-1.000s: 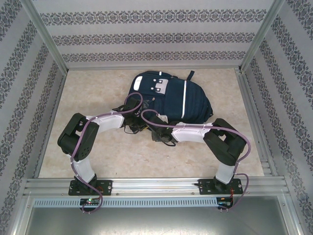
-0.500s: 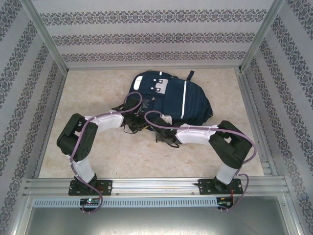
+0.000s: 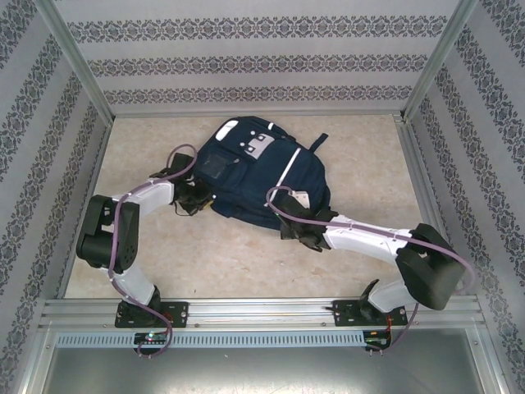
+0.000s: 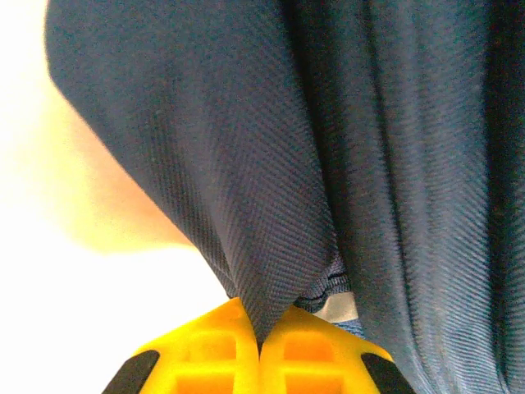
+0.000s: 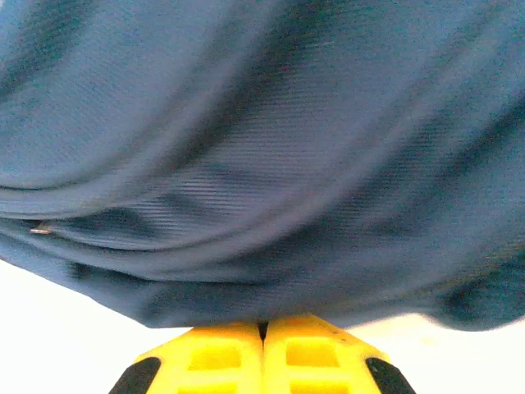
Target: Pack books, pencil case, and school supplies into a backpack
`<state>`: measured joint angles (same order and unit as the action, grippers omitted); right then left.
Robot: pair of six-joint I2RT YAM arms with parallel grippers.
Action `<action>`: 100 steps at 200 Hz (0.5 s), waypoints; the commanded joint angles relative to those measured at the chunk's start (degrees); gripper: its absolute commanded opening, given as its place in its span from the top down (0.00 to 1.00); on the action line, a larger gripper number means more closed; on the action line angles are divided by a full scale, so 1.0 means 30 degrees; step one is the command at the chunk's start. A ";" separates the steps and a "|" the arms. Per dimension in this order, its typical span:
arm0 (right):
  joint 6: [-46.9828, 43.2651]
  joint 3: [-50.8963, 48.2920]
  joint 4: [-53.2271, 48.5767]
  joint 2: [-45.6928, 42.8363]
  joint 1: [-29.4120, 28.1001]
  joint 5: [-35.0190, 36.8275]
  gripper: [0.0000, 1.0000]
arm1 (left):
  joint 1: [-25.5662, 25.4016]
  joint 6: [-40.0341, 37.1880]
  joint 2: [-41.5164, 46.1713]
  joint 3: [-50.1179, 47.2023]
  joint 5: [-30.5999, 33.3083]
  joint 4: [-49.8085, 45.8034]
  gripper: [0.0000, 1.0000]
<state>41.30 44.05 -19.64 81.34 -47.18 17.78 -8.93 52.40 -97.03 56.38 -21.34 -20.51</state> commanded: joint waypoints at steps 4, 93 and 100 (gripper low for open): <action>-0.0784 -0.0622 -0.1359 -0.1200 0.0783 0.1713 1.00 | 0.2515 -0.2138 -0.0162 0.1289 0.2074 -0.2601 1.00; -0.1182 0.1159 0.0010 -0.0176 -0.0528 -0.0344 1.00 | -0.1642 0.2916 0.3449 0.0262 -0.0770 -0.2722 0.47; -0.1193 0.1262 0.0100 -0.0084 -0.0583 -0.0436 1.00 | -0.2562 0.3826 0.3672 0.0016 -0.0801 -0.2346 0.47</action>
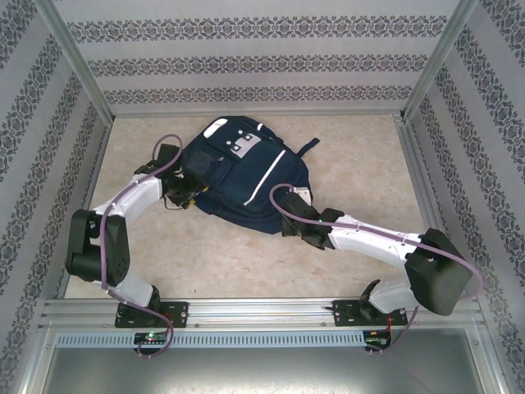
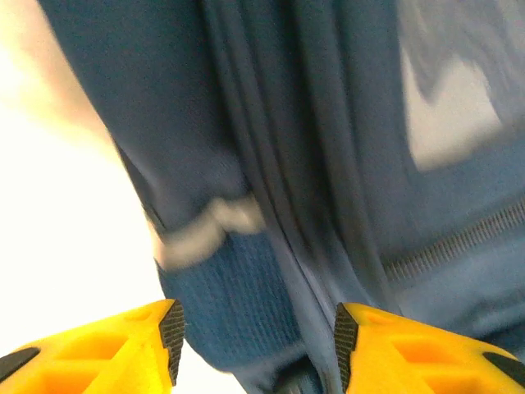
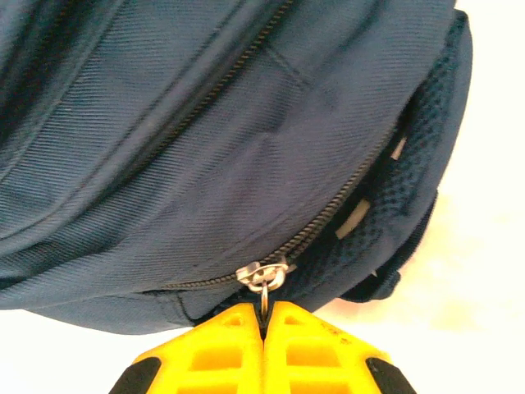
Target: Pack books, pencil case, and school supplies into a backpack
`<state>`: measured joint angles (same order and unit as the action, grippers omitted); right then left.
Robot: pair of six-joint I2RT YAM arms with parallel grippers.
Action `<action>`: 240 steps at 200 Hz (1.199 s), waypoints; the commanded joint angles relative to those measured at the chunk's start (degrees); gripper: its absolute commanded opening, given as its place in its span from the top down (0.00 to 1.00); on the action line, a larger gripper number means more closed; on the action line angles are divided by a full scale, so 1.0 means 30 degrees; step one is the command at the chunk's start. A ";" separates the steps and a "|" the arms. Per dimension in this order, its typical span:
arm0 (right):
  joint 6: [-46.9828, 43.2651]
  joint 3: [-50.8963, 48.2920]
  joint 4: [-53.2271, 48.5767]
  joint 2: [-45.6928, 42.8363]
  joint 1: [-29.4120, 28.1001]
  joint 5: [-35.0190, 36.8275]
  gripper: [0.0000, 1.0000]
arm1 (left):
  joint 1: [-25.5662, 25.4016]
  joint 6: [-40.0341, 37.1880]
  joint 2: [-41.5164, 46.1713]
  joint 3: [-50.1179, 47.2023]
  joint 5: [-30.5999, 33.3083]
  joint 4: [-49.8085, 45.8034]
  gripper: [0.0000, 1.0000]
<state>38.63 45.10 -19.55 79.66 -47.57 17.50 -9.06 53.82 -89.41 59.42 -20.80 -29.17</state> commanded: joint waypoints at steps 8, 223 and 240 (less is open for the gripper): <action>-0.0281 0.0987 0.0210 0.0550 -0.0541 -0.0512 1.00 | -0.3574 0.4340 0.1289 -0.1201 -0.1045 0.1160 0.47; -0.0713 -0.0687 -0.0036 -0.1127 0.0470 0.0163 1.00 | -0.6120 0.7677 0.1287 -0.2793 0.3517 -0.1057 1.00; -0.0901 -0.0826 -0.0140 -0.1298 0.0901 -0.0014 1.00 | -0.4105 0.6501 0.2951 -0.4118 0.3609 -0.1607 1.00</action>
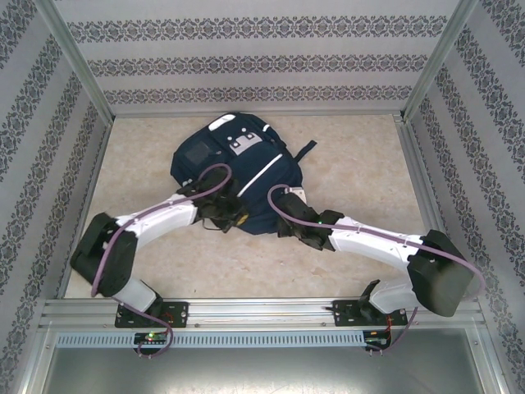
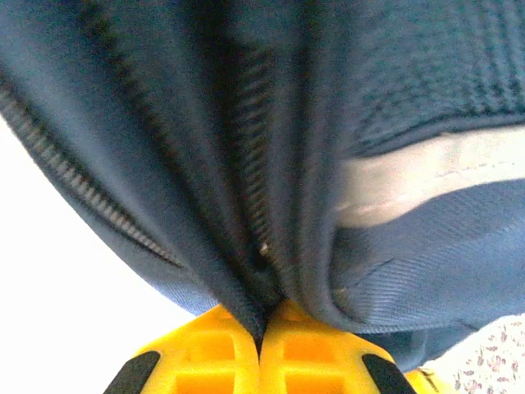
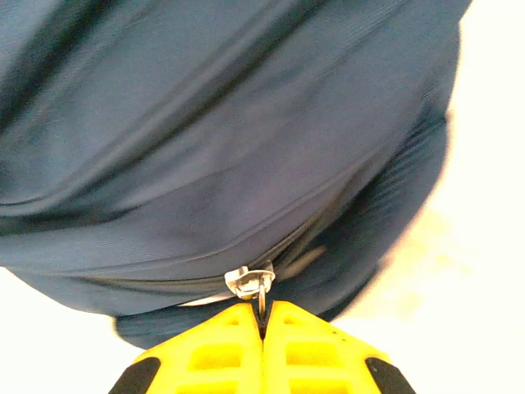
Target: Pack books, pencil case, and school supplies into a backpack
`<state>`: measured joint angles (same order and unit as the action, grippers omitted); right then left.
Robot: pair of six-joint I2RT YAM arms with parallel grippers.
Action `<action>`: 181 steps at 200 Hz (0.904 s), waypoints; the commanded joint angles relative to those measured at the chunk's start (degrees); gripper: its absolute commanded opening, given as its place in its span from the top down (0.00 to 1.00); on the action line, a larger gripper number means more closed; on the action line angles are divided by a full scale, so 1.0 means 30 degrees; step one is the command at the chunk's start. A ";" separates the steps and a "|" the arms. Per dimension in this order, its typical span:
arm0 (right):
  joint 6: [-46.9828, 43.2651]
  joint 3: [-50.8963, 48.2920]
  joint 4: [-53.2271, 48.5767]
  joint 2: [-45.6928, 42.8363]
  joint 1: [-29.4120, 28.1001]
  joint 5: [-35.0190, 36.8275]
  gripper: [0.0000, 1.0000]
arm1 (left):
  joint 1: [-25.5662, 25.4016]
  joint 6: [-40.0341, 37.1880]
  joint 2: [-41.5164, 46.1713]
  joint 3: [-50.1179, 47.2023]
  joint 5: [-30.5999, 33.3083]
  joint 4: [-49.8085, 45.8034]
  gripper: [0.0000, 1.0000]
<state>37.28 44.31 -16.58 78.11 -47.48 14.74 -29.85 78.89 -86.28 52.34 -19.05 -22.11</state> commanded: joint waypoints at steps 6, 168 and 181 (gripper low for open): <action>-0.0496 -0.0510 -0.1174 -0.0797 0.0886 0.0843 1.00 | 0.3657 -0.2542 0.2391 -0.2099 0.2928 -0.4039 1.00; -0.0469 0.4131 0.1501 0.4571 -0.2577 -0.2682 1.00 | 0.5880 -0.2936 0.5267 -0.0936 -0.1956 -0.4829 0.46; -0.0520 0.4131 0.1744 0.4660 -0.2600 -0.2794 1.00 | 0.4203 -0.0901 0.5777 -0.1713 -0.1528 -0.3473 0.44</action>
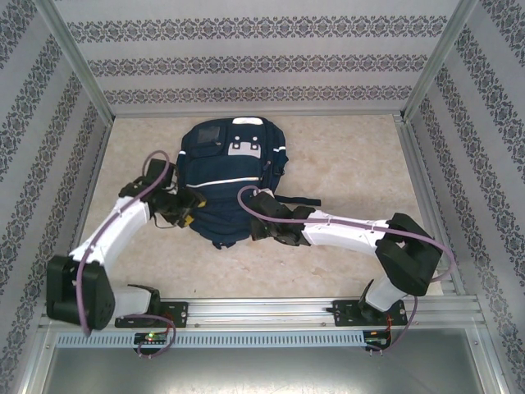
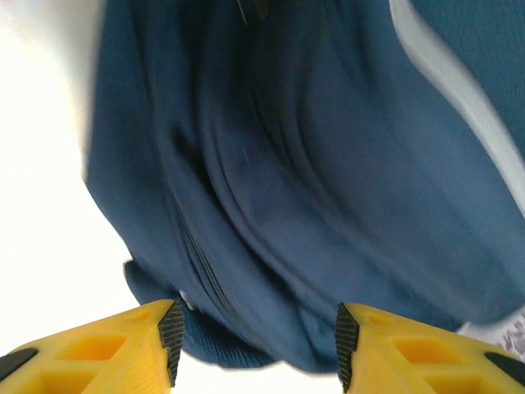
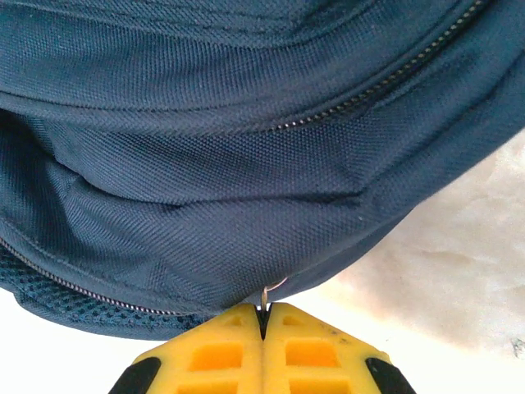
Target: Pack books, pencil case, and school supplies into a backpack
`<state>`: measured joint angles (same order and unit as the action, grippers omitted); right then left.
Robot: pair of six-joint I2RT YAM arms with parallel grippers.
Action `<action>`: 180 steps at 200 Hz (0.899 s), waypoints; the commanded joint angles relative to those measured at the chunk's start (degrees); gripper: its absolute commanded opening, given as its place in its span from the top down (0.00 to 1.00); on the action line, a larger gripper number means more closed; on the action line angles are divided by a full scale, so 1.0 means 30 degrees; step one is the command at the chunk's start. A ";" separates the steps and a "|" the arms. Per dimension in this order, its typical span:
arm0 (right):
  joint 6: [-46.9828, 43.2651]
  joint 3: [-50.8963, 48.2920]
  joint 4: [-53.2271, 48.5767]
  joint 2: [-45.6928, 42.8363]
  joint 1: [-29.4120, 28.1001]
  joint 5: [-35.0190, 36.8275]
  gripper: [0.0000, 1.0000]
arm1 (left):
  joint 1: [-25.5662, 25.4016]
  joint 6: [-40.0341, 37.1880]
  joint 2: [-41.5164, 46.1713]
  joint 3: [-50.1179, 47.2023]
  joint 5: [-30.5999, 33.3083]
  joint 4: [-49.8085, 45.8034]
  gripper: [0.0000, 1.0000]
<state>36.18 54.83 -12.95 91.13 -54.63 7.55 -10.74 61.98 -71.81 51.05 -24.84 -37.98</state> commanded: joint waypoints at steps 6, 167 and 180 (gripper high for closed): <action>-0.0179 0.0649 0.0611 0.0326 -0.0217 -0.0418 1.00 | -0.2826 0.5530 0.0998 -0.1591 0.0511 0.2632 0.43; -0.0866 -0.1795 0.1296 -0.2087 0.0428 0.1458 1.00 | -0.6132 0.5029 -0.1992 0.1869 0.7081 -0.2692 1.00; -0.1253 -0.1885 0.1512 -0.2051 0.0895 0.1641 1.00 | -0.5282 0.4872 -0.0523 0.1334 0.7240 -0.3521 1.00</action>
<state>34.98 50.81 -7.44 86.59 -54.46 7.86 -31.66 79.75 -81.91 57.41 -11.27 -36.51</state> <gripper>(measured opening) 0.064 0.062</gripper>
